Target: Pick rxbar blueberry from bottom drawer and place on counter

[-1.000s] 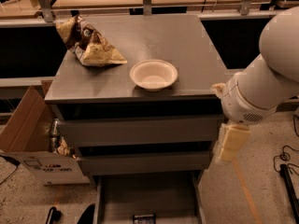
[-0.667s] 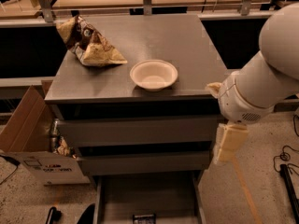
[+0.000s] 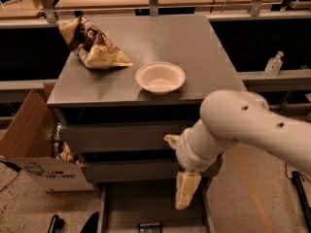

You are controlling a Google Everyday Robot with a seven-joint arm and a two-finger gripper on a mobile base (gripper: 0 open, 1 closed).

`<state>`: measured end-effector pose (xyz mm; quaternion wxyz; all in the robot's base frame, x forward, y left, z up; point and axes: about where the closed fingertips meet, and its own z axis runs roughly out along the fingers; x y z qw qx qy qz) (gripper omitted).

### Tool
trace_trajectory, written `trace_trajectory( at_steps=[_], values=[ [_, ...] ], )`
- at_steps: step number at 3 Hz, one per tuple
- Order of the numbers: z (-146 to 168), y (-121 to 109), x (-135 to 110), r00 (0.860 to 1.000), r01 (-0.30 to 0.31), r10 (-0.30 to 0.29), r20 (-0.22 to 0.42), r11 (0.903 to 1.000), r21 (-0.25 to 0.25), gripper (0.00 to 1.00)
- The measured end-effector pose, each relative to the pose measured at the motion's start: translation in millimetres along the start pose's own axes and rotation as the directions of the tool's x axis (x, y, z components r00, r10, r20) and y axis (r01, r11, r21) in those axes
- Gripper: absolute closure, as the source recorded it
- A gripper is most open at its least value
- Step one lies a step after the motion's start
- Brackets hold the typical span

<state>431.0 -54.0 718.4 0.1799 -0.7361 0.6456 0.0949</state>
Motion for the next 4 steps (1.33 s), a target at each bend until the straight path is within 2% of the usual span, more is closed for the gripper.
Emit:
trace_trajectory(
  at_steps=[1,2,3,4],
  values=[
    [86,28,1,0.993,0.068,-0.063,0.104,0.9966,-0.046,0.00],
    [98,18,0,0.990,0.059,-0.057,0.127,0.9982,-0.010,0.00],
    [111,14,-1,0.986,0.082,-0.076,0.148,0.9960,-0.035,0.00],
    [173,2,8,0.981,0.090,-0.075,0.179,0.9927,-0.080,0.00]
  ],
)
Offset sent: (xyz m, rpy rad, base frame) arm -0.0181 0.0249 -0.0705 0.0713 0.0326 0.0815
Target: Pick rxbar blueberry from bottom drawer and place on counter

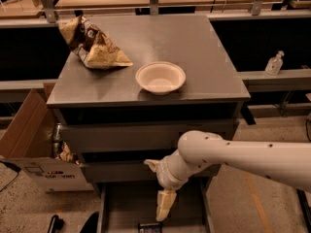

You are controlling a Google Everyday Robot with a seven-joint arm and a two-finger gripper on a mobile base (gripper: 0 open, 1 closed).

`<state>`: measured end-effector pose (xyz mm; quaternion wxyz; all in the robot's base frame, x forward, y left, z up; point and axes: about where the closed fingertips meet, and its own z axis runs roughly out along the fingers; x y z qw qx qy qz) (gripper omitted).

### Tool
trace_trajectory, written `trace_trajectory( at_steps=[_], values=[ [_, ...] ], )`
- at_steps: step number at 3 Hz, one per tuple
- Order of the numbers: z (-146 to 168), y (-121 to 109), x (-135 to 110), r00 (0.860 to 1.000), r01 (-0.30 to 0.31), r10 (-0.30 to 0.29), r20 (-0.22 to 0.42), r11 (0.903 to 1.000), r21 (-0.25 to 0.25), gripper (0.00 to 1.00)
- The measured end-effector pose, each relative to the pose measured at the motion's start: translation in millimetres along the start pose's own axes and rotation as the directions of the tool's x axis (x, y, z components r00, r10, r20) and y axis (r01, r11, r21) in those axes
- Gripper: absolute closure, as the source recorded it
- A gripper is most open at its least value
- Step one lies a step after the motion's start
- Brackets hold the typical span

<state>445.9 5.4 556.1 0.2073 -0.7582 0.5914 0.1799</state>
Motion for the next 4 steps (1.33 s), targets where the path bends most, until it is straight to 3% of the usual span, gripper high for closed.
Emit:
trace_trajectory(
  at_steps=[1,2,3,4],
  values=[
    [76,6,26,0.998,0.043,-0.042,0.037,0.9990,-0.015,0.00],
    [136,6,52,0.993,0.058,-0.061,0.104,0.9980,0.027,0.00],
    [164,23,58,0.989,0.044,-0.043,0.138,0.9990,-0.004,0.00],
    [171,19,57,0.990,0.041,-0.037,0.133,0.9988,-0.028,0.00]
  ],
)
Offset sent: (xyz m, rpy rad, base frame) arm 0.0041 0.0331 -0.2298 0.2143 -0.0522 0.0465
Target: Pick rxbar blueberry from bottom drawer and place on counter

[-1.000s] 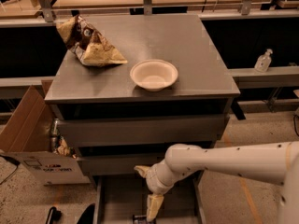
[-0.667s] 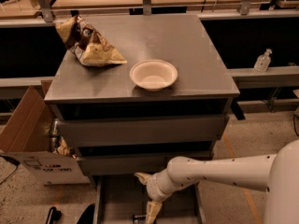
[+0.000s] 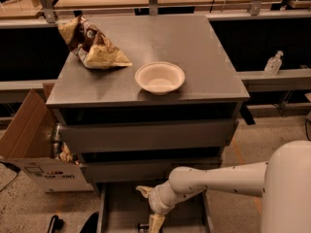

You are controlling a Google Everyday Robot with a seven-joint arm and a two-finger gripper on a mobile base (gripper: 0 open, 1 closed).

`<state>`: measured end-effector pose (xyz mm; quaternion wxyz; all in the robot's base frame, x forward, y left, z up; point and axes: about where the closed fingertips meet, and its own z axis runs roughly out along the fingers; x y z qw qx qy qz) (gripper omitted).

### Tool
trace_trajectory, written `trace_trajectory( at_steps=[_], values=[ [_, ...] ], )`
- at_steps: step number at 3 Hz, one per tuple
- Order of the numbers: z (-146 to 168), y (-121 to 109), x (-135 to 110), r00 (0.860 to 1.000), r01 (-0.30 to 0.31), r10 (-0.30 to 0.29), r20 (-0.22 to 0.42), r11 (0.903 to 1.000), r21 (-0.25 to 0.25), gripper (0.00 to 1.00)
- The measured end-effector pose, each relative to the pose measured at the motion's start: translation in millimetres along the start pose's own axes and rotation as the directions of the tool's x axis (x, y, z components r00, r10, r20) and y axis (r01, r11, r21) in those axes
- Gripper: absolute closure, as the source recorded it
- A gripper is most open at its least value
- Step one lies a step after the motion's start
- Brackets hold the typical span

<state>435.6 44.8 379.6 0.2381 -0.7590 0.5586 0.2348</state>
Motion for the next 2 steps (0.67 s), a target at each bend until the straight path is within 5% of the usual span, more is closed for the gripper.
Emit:
trace_trajectory(
  at_steps=[2],
  values=[
    [51,-14,50,0.996,-0.091,0.091,-0.005,0.9958,0.009,0.20]
  ],
)
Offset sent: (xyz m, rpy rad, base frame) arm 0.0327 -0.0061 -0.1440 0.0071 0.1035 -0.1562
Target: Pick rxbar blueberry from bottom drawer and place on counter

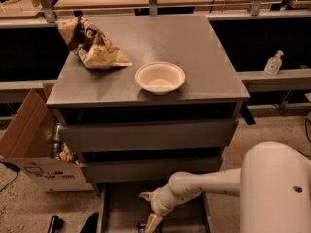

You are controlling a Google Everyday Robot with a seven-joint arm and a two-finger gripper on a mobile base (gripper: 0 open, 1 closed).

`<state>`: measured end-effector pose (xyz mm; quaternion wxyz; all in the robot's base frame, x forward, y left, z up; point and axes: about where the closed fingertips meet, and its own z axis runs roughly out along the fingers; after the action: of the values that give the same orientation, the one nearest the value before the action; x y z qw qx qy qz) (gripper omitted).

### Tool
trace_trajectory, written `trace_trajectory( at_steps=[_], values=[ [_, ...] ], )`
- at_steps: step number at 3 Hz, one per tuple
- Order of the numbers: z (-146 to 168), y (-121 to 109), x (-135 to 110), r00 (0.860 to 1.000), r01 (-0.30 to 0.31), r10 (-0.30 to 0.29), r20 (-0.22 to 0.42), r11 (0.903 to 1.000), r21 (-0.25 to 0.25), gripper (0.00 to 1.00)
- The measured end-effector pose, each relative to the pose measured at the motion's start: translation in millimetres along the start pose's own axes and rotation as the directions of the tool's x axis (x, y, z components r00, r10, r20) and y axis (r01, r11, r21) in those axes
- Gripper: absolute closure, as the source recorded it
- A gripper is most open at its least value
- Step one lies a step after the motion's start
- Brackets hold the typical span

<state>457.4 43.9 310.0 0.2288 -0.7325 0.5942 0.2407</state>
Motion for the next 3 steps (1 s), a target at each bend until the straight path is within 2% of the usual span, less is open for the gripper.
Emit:
trace_trajectory(
  at_steps=[1,2,3],
  values=[
    [37,2,40,0.998,-0.059,0.059,0.019,0.9982,0.009,0.32],
    [67,9,73,0.993,-0.111,0.110,0.034,0.9937,0.017,0.40],
    [90,14,95,0.990,-0.139,0.139,0.031,0.9902,0.010,0.39]
  ],
)
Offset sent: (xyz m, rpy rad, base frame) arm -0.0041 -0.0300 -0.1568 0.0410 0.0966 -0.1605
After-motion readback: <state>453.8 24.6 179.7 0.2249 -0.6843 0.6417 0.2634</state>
